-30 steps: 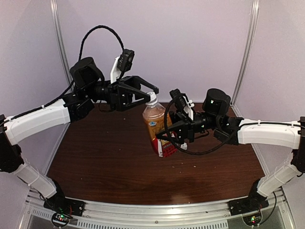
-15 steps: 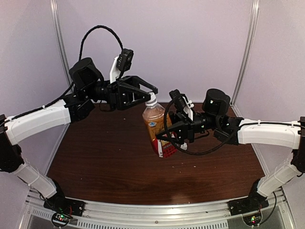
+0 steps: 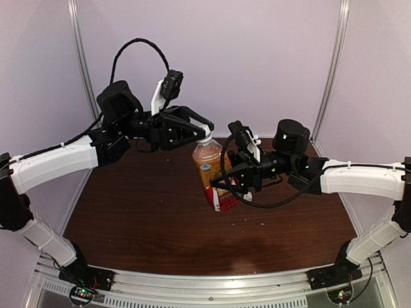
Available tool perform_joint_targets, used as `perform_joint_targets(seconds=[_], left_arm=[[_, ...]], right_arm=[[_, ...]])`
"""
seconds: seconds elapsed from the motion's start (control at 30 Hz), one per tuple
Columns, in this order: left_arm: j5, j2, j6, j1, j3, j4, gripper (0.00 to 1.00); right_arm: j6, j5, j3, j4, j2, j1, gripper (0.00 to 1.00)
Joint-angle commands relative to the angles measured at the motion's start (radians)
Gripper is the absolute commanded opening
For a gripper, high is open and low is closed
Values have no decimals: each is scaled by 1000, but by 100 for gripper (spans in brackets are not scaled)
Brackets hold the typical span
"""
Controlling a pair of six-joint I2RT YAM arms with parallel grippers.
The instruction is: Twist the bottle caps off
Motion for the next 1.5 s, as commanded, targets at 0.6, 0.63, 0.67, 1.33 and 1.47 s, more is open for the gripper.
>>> perform_joint_targets(seconds=[0.6,0.63,0.67,1.33,1.47], left_arm=[[-331,-57,80,4,30,-248,14],[-419,-70,87,1,37,-303,14],[-507,-83,89,-3,41,-354,14],[-940,-146,79,-31,72,-545,14],[-947,-160,108,-30,63,-544,16]], right_arm=[[-145,320,41,-239,-57,-10,41],[-158,387,42,-260,-65,-10,41],[-167,419,43,-277,-69,-10,41],[-194,568,17,-285,-70,-4,40],[-199,569,12,-291,-83,-3,40]])
